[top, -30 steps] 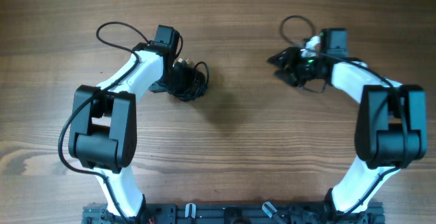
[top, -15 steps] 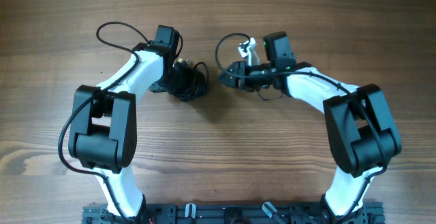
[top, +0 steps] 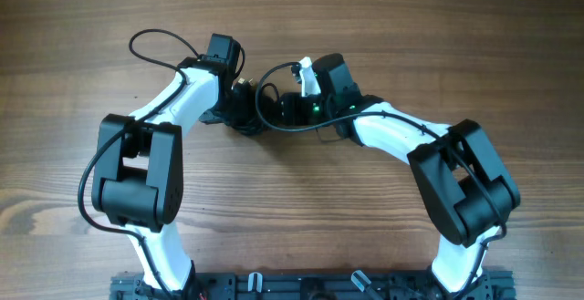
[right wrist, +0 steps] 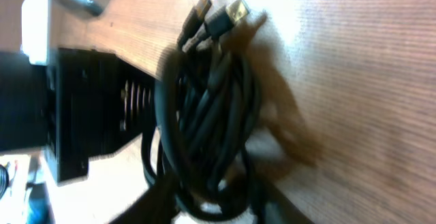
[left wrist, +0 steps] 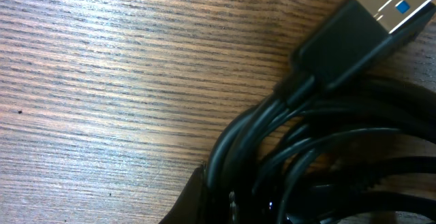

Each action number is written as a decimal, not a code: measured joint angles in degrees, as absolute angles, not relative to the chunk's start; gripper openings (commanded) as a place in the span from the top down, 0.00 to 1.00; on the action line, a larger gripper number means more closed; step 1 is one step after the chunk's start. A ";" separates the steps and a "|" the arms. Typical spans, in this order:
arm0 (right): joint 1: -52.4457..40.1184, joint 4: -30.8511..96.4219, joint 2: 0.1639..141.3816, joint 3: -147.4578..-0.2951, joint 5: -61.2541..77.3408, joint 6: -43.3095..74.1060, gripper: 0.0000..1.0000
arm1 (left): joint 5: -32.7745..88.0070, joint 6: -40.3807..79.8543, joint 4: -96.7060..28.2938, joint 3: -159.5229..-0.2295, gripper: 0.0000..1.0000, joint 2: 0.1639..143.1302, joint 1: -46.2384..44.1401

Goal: Untangle cables

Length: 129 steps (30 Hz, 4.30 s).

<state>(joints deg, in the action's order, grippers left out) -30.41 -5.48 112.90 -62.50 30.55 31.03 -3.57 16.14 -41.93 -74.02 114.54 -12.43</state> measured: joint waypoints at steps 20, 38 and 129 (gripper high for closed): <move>-26.06 -40.51 113.36 -61.41 34.68 53.08 0.96 | -4.27 16.19 -40.51 -73.97 0.96 114.54 -12.32; -19.68 -19.03 113.25 -62.04 40.91 45.43 0.83 | -4.89 16.16 -40.73 -73.97 0.96 114.56 -12.32; -27.31 -0.97 113.03 -62.89 46.89 82.61 0.73 | 39.07 1.13 -41.50 -71.50 0.96 117.60 0.19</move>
<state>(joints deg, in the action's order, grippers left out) -27.31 -0.97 113.03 -62.89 46.89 82.61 39.07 1.13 -41.50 -71.50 117.60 0.19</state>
